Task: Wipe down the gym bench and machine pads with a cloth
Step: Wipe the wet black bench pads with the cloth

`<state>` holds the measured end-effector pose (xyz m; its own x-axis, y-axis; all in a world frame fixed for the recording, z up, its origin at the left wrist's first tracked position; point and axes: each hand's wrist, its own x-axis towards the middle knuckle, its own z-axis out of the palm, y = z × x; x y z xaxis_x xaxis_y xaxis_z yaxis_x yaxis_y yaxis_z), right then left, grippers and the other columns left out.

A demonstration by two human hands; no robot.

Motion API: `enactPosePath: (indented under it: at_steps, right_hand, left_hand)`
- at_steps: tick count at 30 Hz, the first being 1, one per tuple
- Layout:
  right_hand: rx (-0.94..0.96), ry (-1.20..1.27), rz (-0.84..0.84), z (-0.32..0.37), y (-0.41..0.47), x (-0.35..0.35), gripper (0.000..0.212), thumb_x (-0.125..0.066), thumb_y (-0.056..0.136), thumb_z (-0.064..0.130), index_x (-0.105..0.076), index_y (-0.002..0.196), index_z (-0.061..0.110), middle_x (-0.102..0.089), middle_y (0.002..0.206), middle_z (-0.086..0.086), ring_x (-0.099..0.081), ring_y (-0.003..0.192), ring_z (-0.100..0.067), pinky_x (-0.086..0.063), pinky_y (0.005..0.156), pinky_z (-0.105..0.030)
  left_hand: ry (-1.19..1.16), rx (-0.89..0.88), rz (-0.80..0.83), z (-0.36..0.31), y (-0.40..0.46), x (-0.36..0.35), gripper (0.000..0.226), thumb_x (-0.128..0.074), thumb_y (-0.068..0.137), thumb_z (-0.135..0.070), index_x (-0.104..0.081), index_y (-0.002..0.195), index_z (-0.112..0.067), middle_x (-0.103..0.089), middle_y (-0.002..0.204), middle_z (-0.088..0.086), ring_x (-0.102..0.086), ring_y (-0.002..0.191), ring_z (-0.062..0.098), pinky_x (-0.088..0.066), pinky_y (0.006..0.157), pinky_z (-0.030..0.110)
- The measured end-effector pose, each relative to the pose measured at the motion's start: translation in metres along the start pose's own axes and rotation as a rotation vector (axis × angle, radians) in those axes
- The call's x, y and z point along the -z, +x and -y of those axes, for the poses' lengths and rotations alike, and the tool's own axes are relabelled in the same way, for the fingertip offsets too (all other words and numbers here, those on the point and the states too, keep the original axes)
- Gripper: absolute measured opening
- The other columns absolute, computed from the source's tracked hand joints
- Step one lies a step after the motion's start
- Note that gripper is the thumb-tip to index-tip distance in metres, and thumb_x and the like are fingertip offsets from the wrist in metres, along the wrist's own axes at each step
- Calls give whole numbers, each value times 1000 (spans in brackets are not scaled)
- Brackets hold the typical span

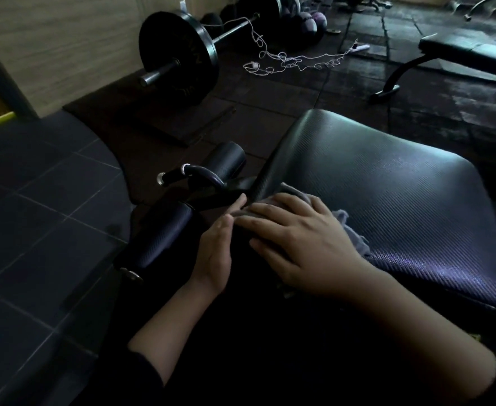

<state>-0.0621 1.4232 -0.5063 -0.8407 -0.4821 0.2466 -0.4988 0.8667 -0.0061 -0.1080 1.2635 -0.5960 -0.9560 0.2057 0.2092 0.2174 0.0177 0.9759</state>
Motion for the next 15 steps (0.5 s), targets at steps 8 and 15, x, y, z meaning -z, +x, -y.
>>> enactPosePath:
  at_steps: [8, 15]
  right_hand:
    - [-197, 39, 39, -52, 3, 17, 56, -17, 88, 62, -36, 140, 51, -42, 145, 22, -36, 131, -16, -32, 100, -39]
    - [-178, -64, 26, 3, 49, -8, 48, -22, 94, 52, -54, 128, 44, -53, 135, 17, -43, 124, -22, -30, 97, -42]
  left_hand:
    - [127, -110, 113, -10, -8, 7, 71, -49, 87, -49, -41, 144, -9, -41, 150, -2, -35, 139, 3, -28, 108, 12]
    - [136, -185, 79, -5, -11, 11, 74, -50, 86, -67, -38, 137, -15, -46, 138, -8, -41, 131, -7, -33, 106, 14]
